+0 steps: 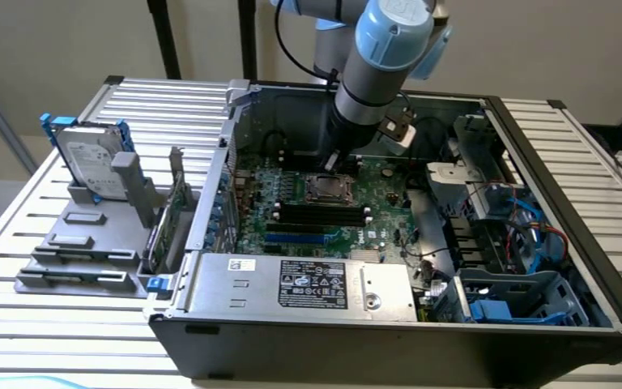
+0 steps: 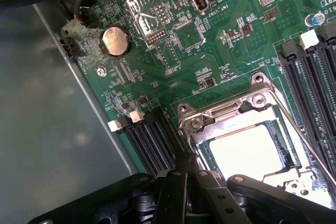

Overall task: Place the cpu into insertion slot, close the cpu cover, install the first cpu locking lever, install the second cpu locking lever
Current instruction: 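Install the first cpu locking lever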

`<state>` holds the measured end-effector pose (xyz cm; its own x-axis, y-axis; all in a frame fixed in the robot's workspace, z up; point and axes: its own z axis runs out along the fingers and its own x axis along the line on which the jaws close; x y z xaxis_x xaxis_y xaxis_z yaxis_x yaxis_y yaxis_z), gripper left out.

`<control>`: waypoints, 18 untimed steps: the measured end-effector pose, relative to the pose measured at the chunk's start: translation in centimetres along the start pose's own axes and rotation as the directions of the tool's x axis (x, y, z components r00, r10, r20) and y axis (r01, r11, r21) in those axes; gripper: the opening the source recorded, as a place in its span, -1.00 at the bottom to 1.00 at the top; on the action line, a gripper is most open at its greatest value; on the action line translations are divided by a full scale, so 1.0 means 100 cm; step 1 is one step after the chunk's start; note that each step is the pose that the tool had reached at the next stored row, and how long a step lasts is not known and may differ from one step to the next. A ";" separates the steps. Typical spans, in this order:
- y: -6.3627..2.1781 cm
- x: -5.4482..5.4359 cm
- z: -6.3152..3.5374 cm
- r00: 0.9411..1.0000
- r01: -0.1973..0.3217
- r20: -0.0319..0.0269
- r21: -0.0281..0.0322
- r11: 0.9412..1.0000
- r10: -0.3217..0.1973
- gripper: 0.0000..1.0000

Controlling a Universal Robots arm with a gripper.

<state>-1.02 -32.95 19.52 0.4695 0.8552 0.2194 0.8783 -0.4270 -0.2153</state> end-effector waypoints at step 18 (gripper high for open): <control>-0.0015 -0.003 -0.0029 1.000 0.000 -0.002 0.002 1.000 0.000 -0.79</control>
<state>-1.26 -33.23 19.76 0.4696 0.8548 0.2209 0.8782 -0.4264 -0.2167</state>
